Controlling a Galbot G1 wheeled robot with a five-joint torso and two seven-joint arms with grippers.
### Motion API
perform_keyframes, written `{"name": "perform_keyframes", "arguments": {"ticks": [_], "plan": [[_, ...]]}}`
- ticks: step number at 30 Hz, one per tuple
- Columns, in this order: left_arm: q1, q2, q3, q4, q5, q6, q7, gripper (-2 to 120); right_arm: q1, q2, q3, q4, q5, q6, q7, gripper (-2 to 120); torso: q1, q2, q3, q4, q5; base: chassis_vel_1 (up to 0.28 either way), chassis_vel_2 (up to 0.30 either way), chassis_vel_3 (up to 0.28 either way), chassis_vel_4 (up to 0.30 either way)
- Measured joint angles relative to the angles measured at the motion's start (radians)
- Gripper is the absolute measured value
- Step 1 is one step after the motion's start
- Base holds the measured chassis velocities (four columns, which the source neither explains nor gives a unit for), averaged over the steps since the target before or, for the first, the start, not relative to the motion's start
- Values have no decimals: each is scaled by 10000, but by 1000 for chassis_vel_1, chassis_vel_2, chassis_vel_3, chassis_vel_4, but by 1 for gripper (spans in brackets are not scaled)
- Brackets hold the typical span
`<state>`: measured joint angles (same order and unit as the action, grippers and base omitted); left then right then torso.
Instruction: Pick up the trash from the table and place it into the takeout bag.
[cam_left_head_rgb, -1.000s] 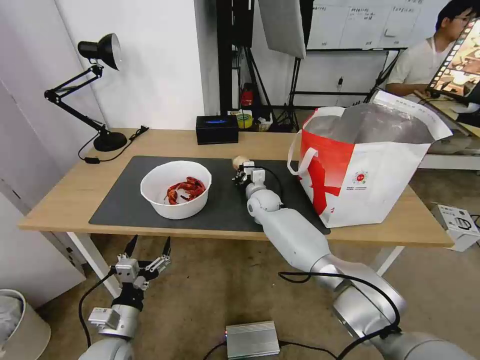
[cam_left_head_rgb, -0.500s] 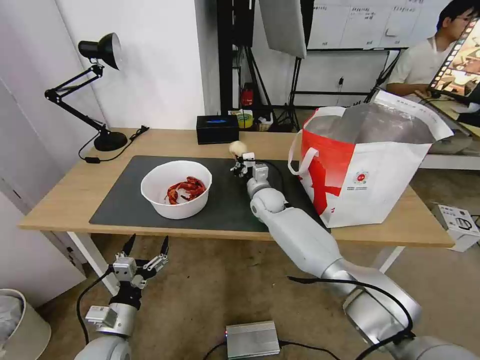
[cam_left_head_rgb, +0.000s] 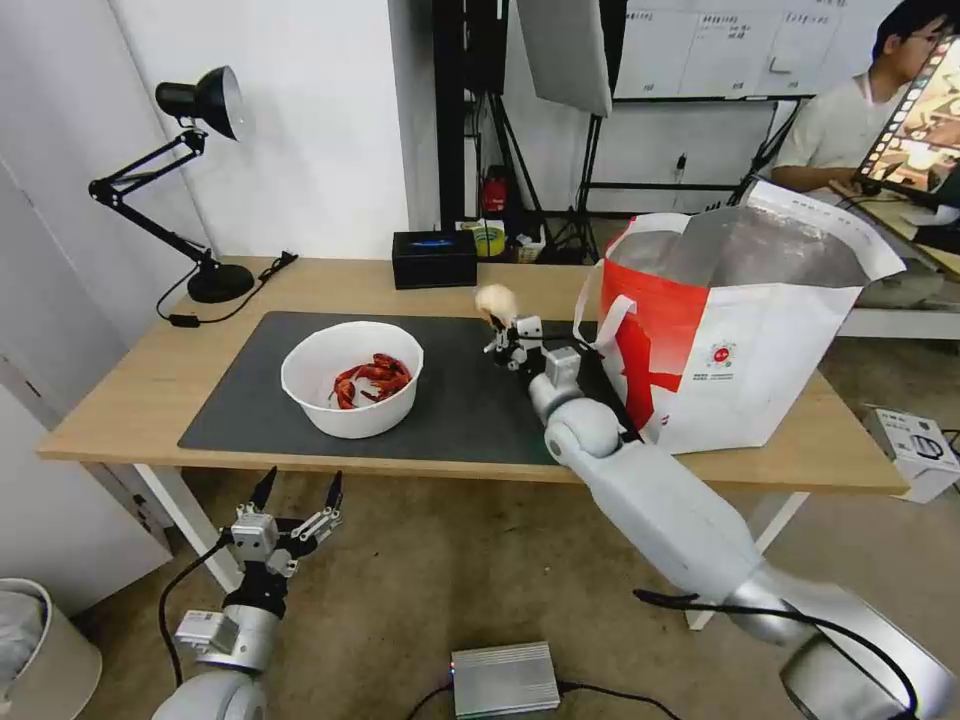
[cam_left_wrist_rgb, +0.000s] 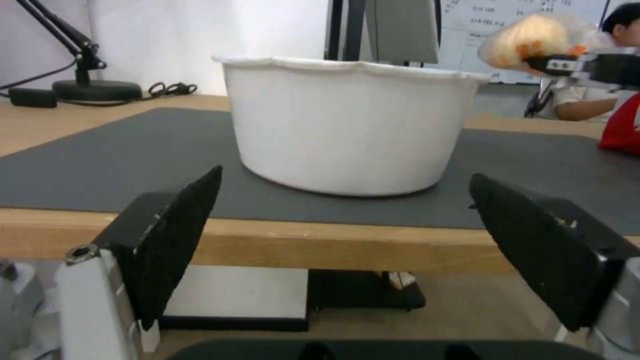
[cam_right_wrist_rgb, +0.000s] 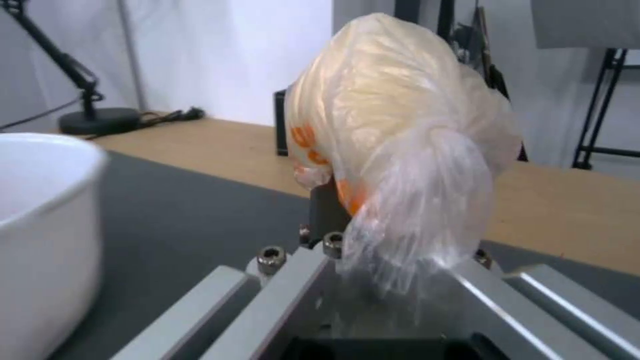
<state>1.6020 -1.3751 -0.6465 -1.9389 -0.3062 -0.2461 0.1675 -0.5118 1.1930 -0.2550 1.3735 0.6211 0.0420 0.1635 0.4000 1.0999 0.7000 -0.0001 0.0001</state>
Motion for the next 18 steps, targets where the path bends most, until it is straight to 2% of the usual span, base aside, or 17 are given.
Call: {"name": "perform_keyframes", "arguments": {"ticks": [5,11,18], "plan": [[55,4,-48,2,12,-26,-1,100,-720,-373,232,880,-223,53,-73,0,-1,0,-1,1,1,0,0,0,0],[87,69,-48,64,19,-93,0,100,-2537,-1092,977,2204,-847,347,-398,0,-1,2,-1,-1,0,0,0,0,0],[110,79,-8,116,104,-128,0,100,-3728,-1787,1488,3409,-1328,614,-691,0,-2,2,-1,-1,0,0,0,0,0]]}}
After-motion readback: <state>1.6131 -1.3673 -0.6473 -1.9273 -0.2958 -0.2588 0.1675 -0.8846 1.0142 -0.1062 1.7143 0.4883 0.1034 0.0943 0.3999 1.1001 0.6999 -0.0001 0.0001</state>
